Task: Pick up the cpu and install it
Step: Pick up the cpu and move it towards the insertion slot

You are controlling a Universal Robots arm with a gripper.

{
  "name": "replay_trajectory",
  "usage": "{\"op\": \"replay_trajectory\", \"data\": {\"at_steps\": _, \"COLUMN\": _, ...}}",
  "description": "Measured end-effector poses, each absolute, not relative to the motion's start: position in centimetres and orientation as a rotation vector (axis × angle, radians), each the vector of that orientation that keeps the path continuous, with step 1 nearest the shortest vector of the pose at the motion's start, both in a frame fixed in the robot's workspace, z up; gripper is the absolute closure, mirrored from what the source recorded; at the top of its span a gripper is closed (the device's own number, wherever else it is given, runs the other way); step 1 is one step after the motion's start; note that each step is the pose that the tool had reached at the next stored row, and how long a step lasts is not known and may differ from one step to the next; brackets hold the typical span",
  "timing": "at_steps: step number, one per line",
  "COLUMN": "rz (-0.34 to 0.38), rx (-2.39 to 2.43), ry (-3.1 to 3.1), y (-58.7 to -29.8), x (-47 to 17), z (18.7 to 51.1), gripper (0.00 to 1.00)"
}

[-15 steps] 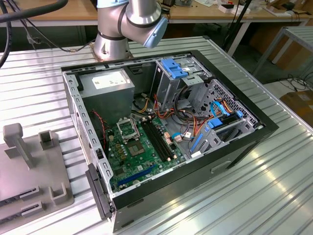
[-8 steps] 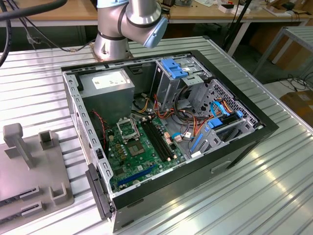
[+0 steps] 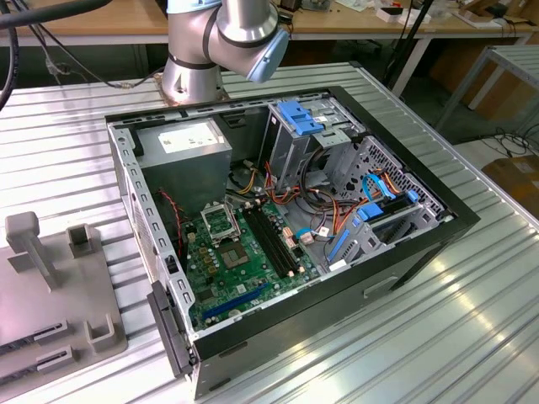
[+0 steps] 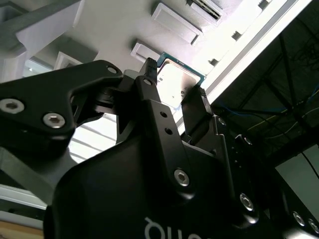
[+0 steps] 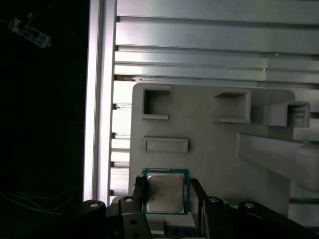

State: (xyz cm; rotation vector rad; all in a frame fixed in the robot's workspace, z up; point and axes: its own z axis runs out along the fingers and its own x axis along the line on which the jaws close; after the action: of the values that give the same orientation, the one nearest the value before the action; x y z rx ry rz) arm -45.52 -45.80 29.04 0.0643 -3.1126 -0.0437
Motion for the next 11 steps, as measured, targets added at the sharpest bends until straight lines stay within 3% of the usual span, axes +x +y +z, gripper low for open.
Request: {"op": "replay_trajectory", "data": {"at_steps": 11, "rz": -0.044, "rx": 0.064, "ry": -3.112, "y": -45.8, "x": -45.52, "z": 29.53, "gripper": 0.55}}
